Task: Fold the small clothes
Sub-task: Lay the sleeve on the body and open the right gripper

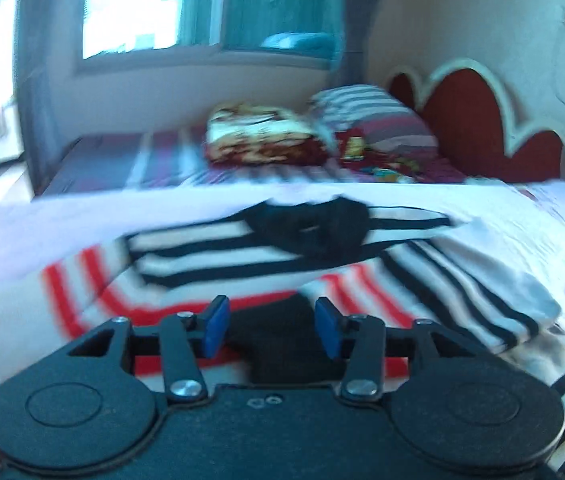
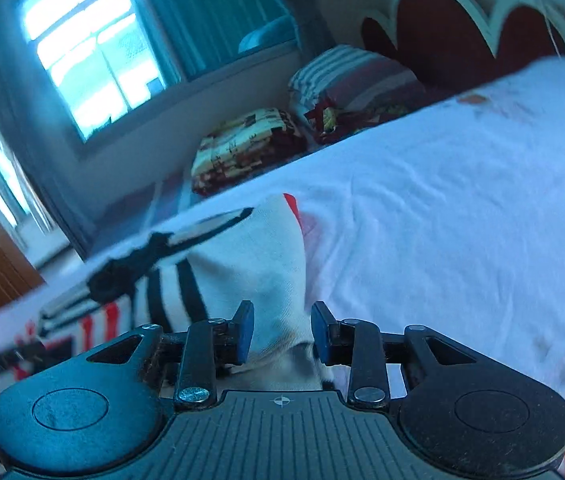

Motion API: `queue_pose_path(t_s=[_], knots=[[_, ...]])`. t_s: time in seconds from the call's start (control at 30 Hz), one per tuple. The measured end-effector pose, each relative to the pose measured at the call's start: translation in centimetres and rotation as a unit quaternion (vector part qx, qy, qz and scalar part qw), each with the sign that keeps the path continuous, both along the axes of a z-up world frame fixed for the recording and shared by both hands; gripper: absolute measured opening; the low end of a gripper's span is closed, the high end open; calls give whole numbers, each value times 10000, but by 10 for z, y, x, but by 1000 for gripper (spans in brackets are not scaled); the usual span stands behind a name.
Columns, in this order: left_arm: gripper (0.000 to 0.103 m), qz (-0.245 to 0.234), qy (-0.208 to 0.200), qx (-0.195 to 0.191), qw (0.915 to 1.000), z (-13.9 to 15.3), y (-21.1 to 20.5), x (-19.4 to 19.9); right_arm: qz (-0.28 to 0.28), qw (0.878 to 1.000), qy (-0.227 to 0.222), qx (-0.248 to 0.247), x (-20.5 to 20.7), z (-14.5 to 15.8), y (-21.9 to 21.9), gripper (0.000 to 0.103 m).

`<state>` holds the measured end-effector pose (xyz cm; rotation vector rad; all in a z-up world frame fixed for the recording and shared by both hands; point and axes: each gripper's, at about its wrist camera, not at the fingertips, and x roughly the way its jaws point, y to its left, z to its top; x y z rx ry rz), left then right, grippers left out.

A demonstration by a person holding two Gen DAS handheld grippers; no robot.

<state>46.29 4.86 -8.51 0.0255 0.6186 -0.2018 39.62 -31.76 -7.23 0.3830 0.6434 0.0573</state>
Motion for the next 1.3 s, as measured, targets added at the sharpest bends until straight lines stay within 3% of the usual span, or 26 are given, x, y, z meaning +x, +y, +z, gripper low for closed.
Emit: queue_pose_path(t_s=[0.03,0.07,0.13,0.27,0.5,0.63,0.73,0.83,0.87,0.93,1.0,1.13,1.2,1.27,1.3], knots=[[46,-115,38,86,9999,-2,-11,4,96,9998,37,-148,9,-4,6,12],[47,-213,146,82,9996,-8,-19,10,214,9993,127,-263,17,-9,11,8],[49,-281,566,262,9977,-28,-30,21,307,9968,341,-659,26,-24,19,7],[50,-325,410,389,9979,-34,-31,16,453,9952,279,-817,26,-33,19,7],[48,-52,443,-38,9990,-14,-40,28,649,9951,-34,-751,43,-18,17,8],[49,-100,292,148,9994,-10,-66,45,938,9920,-206,-820,83,-10,31,8],[49,-128,355,237,9990,-16,-81,55,1272,9892,-57,-721,116,-18,41,8],[53,45,530,850,9950,-31,-88,62,1408,9807,166,-1346,138,-34,51,8],[55,70,482,692,9964,-32,-80,61,1272,9817,177,-1407,142,-38,45,8],[55,297,459,689,9961,-29,-64,55,991,9894,218,-1039,145,-40,15,8],[55,640,225,802,9945,-24,-46,44,962,9936,-11,-600,144,-36,-9,8],[54,1178,296,578,9909,-26,-6,38,811,9965,120,183,161,-44,-43,8],[56,1284,427,318,9903,-30,6,41,780,9964,149,303,169,-47,-48,8],[57,1346,450,237,9896,-31,8,43,793,9959,170,402,175,-49,-52,20],[57,1377,450,244,9892,-32,7,45,775,9963,131,340,176,-48,-52,43]])
